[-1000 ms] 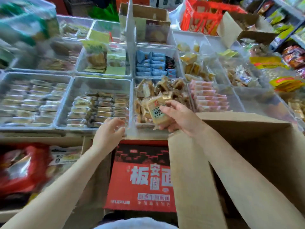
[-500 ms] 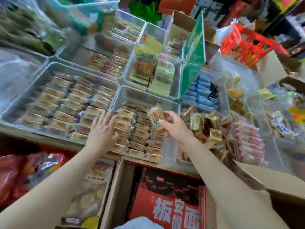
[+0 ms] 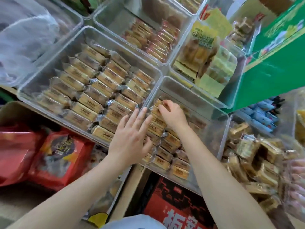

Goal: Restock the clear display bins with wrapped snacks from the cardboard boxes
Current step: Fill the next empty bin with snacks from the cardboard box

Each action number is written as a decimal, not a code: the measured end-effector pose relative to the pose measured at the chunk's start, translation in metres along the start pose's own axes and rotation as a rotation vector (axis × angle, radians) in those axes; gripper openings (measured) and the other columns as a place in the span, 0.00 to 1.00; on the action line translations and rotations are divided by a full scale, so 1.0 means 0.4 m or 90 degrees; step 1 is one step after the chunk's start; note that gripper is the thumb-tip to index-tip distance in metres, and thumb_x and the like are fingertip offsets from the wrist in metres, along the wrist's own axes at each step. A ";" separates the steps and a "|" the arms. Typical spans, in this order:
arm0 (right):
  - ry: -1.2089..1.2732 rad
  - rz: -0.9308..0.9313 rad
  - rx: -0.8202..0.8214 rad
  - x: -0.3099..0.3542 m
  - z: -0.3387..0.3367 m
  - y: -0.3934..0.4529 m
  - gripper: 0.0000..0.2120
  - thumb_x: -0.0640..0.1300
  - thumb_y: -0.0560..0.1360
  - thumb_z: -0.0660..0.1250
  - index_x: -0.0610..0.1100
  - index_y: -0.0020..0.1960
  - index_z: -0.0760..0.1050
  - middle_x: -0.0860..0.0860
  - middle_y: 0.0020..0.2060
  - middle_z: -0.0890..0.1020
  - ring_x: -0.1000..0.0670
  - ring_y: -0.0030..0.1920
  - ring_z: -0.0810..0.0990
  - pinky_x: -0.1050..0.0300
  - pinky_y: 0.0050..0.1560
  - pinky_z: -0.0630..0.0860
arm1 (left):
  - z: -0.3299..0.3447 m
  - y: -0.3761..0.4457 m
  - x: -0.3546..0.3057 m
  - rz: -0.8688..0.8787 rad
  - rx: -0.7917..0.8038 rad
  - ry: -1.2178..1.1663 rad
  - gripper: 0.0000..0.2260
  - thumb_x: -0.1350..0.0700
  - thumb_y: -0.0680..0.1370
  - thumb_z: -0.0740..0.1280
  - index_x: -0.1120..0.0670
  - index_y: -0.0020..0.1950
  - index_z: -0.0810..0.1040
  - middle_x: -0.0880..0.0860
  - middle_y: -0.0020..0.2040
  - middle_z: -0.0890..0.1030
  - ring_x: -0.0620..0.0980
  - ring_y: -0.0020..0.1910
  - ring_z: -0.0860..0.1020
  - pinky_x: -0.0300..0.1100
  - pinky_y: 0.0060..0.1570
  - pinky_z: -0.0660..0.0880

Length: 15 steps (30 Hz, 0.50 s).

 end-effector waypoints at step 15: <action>-0.408 -0.169 0.013 0.035 -0.006 -0.295 0.22 0.53 0.83 0.54 0.46 0.74 0.66 0.46 0.74 0.67 0.43 0.76 0.60 0.39 0.75 0.56 | -0.034 -0.014 -0.006 -0.016 0.069 -0.022 0.33 0.47 0.80 0.58 0.52 0.83 0.51 0.53 0.83 0.48 0.54 0.82 0.50 0.53 0.79 0.52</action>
Point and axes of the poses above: each hand's wrist, its own y-axis towards the middle knuckle, its own z-axis out of the palm, x = y × z, the point moved 2 cm from there along y, towards the middle knuckle
